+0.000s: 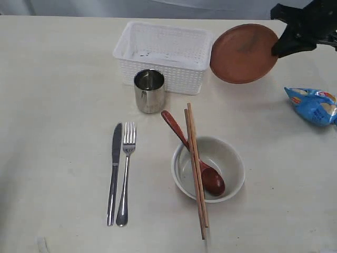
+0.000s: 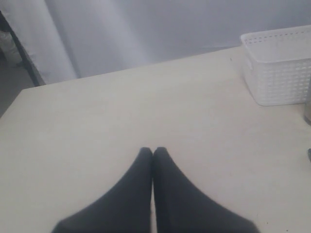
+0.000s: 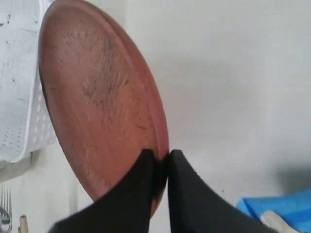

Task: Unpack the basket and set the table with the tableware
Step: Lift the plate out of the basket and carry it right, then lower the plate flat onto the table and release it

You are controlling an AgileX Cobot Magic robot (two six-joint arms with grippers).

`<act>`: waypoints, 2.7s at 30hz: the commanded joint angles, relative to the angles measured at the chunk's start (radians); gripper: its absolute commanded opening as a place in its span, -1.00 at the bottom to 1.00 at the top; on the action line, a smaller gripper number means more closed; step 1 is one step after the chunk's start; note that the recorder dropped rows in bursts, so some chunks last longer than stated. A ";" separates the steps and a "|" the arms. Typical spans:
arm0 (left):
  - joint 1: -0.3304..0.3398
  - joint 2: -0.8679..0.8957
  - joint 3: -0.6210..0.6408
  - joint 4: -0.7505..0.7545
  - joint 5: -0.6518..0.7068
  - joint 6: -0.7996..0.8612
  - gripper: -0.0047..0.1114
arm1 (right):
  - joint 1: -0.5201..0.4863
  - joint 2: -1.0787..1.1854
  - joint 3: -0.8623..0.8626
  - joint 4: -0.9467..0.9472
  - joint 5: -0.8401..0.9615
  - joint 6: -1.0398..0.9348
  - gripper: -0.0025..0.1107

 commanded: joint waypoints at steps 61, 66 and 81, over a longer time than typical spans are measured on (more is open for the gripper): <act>-0.007 -0.004 0.003 -0.006 -0.010 -0.007 -0.92 | 0.146 0.169 -0.031 -0.068 0.096 -0.029 -0.14; -0.007 -0.004 0.003 -0.006 -0.010 -0.007 -0.92 | 0.145 0.126 -0.064 -0.178 0.124 -0.008 -0.14; -0.007 -0.004 0.003 -0.006 -0.010 -0.007 -0.92 | 0.145 -0.014 -0.091 -0.620 0.250 0.285 0.17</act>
